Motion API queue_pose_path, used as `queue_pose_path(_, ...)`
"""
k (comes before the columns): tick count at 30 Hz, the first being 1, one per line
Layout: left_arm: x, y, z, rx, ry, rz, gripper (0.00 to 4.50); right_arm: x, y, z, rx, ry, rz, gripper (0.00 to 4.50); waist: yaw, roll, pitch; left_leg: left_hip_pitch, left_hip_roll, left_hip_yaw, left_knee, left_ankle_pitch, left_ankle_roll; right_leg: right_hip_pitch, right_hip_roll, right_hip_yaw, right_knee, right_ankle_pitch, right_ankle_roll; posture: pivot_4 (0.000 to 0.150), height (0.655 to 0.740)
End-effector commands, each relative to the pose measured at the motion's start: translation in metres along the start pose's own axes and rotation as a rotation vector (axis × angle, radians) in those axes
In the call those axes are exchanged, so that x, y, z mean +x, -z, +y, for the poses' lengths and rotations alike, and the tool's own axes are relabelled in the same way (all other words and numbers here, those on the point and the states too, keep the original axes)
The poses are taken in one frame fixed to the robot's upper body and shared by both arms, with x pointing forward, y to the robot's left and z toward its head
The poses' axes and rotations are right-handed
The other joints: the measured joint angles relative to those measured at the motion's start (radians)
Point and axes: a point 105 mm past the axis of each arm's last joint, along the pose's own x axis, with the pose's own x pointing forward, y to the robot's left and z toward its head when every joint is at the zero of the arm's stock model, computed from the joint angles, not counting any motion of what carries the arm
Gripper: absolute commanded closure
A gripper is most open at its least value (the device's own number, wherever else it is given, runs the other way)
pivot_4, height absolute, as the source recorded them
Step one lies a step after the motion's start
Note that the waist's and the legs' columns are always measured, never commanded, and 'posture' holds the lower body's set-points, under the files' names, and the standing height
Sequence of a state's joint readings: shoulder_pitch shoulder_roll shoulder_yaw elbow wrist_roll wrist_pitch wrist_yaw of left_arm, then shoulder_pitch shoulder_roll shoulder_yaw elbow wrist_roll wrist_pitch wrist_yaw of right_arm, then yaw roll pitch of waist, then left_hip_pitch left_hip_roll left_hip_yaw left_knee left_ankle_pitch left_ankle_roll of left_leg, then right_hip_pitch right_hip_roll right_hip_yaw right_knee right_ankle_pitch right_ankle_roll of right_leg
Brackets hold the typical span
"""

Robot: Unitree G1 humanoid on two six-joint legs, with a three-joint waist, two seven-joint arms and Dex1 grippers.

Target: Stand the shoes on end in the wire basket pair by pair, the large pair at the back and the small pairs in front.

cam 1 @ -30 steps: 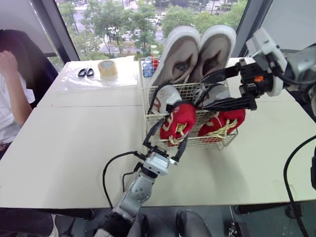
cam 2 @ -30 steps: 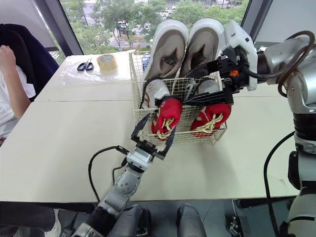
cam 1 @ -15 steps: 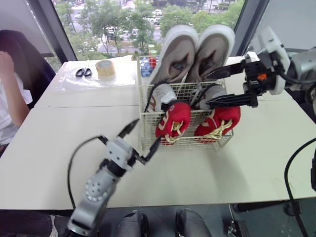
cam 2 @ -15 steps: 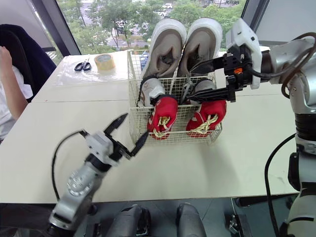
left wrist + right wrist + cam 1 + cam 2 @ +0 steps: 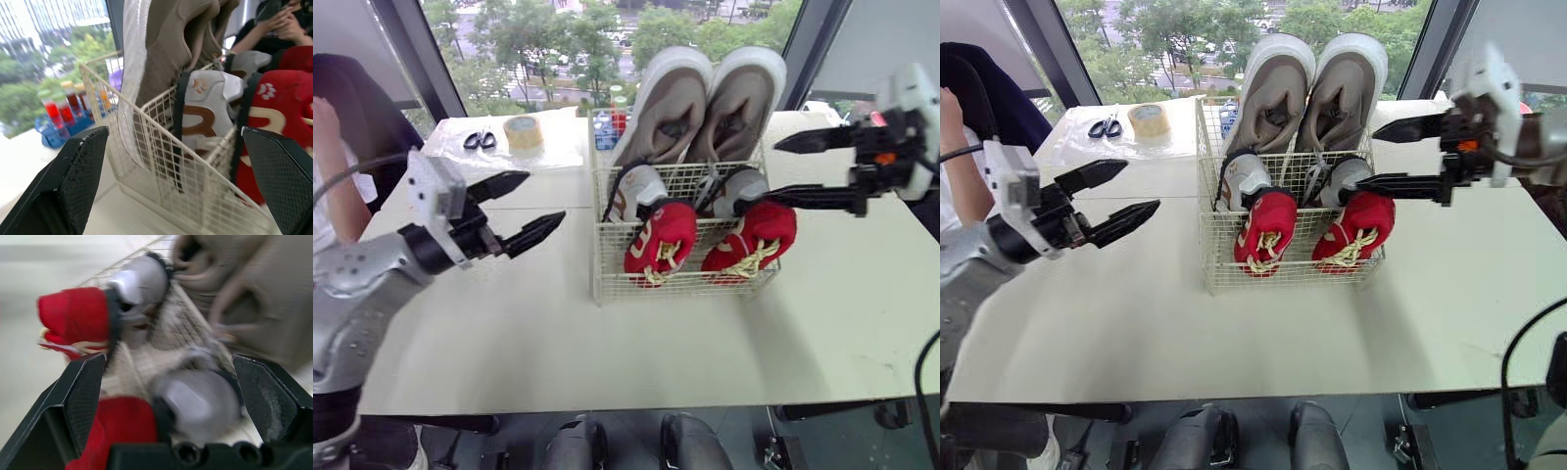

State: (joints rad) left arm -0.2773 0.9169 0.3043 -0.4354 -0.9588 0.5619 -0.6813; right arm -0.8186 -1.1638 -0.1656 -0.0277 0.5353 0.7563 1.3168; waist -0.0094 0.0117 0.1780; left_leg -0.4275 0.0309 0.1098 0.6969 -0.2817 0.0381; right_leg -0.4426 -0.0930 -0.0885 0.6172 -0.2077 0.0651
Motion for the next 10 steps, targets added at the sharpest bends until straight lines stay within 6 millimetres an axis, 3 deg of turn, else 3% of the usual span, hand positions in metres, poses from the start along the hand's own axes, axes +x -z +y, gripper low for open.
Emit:
queue_pose_path(1, -0.011, -0.010, 0.001, -0.044, 0.051, 0.028, 0.03, -0.023, -0.011, 0.002, -0.022, 0.074, -0.017, 0.00, -0.002, 0.000, 0.000, 0.000, 0.000, 0.000, 0.000, 0.000, 0.000, 0.000, 0.000, 0.000, 0.000, 0.000, 0.000, 0.150, 0.7400)
queue_pose_path(10, -0.025, 0.018, -0.007, -0.107, 0.176, 0.218, 0.03, -0.047, 0.031, 0.016, 0.150, 0.148, 0.071, 0.00, 0.001, 0.000, 0.000, 0.001, 0.000, 0.001, -0.001, 0.000, -0.001, -0.001, 0.000, 0.001, -0.001, 0.000, 0.000, 0.150, 0.7400)
